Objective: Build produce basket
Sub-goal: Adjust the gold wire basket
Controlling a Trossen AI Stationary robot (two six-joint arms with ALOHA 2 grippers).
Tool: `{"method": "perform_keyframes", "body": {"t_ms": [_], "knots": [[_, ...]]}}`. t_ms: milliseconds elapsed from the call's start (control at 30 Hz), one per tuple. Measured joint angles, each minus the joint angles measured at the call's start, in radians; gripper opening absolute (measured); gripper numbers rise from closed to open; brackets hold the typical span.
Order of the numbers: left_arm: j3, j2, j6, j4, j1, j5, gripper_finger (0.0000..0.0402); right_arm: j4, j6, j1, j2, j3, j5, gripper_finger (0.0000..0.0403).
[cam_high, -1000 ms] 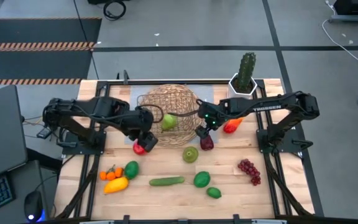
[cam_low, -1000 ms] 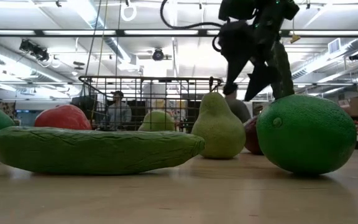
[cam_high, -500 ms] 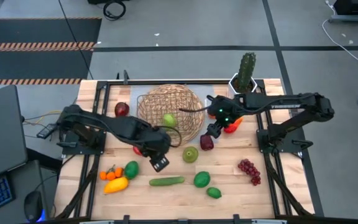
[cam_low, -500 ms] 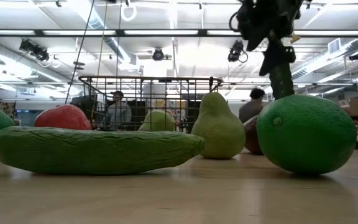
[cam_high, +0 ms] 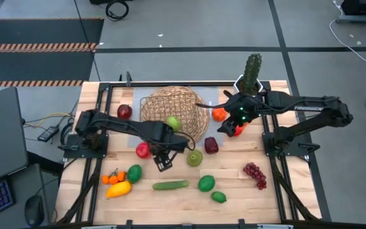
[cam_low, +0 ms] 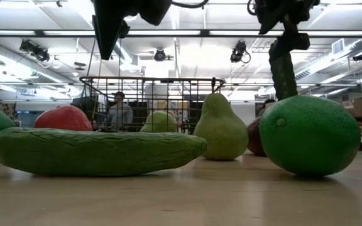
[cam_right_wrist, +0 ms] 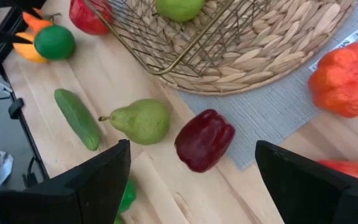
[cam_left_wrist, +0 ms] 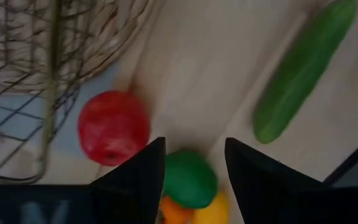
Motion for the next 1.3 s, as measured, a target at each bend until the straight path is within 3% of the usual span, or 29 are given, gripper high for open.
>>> {"method": "perform_keyframes", "body": {"t_ms": [500, 767, 967, 1300], "knots": [[0.000, 0.004, 0.083, -0.040, 0.108, -0.071, 0.0173, -0.010, 0.018, 0.000, -0.010, 0.000, 0.014, 0.0348], [0.001, -0.062, -0.021, -0.054, 0.102, 0.153, 0.0174, -0.012, 0.018, 0.000, -0.010, 0.000, 0.013, 0.0348], [0.002, -0.108, 0.005, 0.029, 0.050, 0.092, 0.0173, -0.011, -0.008, -0.003, -0.010, 0.000, 0.056, 0.0348], [-0.229, -0.098, 0.079, 0.060, 0.063, 0.098, 0.0172, -0.021, -0.028, -0.003, -0.010, 0.000, 0.053, 0.0348]]}}
